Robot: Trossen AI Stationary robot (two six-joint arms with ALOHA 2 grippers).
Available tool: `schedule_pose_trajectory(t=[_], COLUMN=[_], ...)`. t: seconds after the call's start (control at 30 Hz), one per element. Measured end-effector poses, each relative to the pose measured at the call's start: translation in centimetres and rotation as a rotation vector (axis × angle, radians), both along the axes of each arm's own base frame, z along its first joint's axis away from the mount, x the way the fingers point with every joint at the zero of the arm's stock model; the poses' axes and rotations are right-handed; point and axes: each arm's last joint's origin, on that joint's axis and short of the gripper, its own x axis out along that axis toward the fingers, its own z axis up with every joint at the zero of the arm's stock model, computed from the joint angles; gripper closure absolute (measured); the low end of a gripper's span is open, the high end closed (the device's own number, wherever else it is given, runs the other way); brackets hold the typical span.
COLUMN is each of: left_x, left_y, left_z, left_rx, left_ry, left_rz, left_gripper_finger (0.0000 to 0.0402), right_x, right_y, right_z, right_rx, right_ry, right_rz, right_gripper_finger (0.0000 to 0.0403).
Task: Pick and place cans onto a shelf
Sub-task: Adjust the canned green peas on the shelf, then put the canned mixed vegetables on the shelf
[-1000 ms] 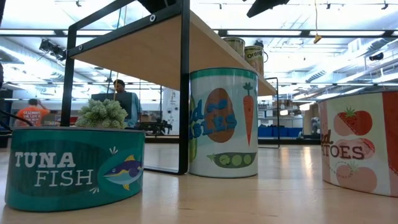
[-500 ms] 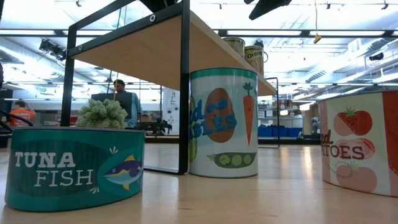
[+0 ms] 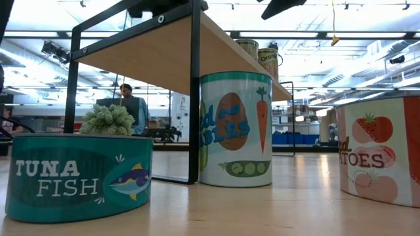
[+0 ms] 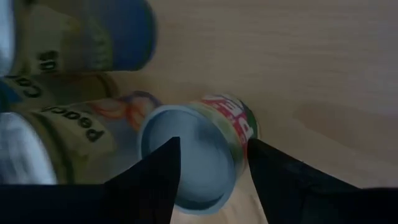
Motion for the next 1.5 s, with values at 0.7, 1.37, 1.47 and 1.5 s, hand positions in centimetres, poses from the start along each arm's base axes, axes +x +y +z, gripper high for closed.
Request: schedule_pose_trajectory(t=[0.7, 1.37, 1.47, 1.5], left_x=[-5.1, -10.0, -11.3, -11.7], left_y=[-1.5, -1.6, -1.5, -1.4], left_z=[7.5, 4.9, 4.2, 3.8], left_rx=[-0.434, -0.597, -0.667, -0.688], left_ry=[-0.369, -0.675, -0.762, -0.783], left_rz=[0.051, 0.184, 0.218, 0.228], left_gripper_finger=[0.0210, 0.0292, 0.0299, 0.0301], right_x=[-1.7, -5.4, -5.5, -5.5], right_y=[5.8, 10.3, 10.2, 10.1], right_z=[-3.5, -9.8, -10.6, -10.9], right_rx=[0.135, 0.264, 0.271, 0.277], right_ry=[0.080, 0.118, 0.144, 0.153], right_rz=[0.161, 0.149, 0.153, 0.156], right_gripper_finger=[0.0055, 0.0055, 0.0055, 0.0055])
